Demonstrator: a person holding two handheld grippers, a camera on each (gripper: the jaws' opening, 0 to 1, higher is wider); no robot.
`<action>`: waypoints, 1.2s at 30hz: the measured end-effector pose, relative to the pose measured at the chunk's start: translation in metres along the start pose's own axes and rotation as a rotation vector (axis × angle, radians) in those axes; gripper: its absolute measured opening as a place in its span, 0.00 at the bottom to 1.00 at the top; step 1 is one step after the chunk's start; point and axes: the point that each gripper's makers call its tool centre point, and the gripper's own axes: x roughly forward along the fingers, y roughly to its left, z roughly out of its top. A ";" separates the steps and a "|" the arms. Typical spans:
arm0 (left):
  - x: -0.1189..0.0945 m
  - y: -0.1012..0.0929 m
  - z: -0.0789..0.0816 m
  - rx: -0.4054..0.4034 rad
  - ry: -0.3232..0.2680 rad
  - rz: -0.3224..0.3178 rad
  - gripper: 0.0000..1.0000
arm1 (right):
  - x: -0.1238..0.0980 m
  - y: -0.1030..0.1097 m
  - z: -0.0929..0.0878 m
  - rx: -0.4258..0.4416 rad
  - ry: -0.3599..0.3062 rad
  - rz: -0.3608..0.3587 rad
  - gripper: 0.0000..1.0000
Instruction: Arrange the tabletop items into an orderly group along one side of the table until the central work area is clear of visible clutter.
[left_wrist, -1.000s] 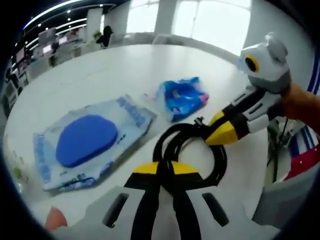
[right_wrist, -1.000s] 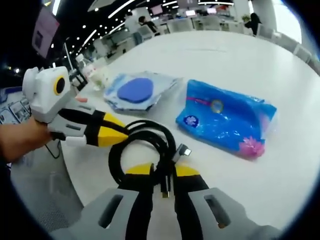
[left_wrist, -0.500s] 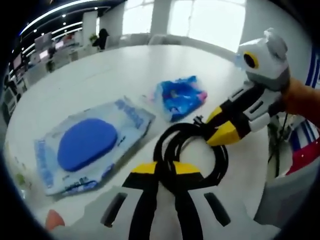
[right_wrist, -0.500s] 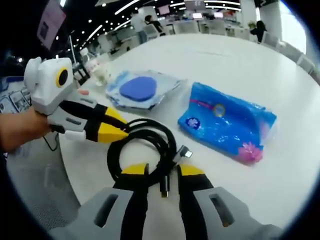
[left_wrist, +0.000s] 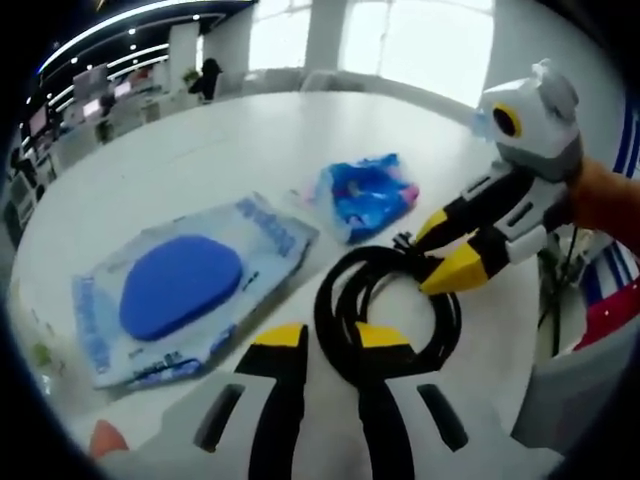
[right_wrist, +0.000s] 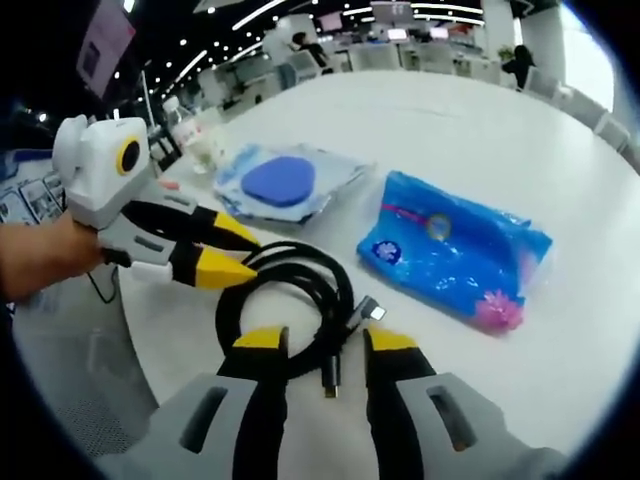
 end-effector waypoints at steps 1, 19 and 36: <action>0.000 0.000 0.000 0.000 -0.001 0.000 0.17 | -0.001 0.000 0.001 0.001 -0.004 -0.001 0.31; -0.024 -0.004 0.012 0.037 -0.044 -0.025 0.34 | -0.028 0.009 0.019 -0.013 -0.089 -0.046 0.48; -0.111 0.005 0.031 0.037 -0.215 -0.052 0.49 | -0.056 0.060 0.045 -0.045 -0.189 -0.113 0.62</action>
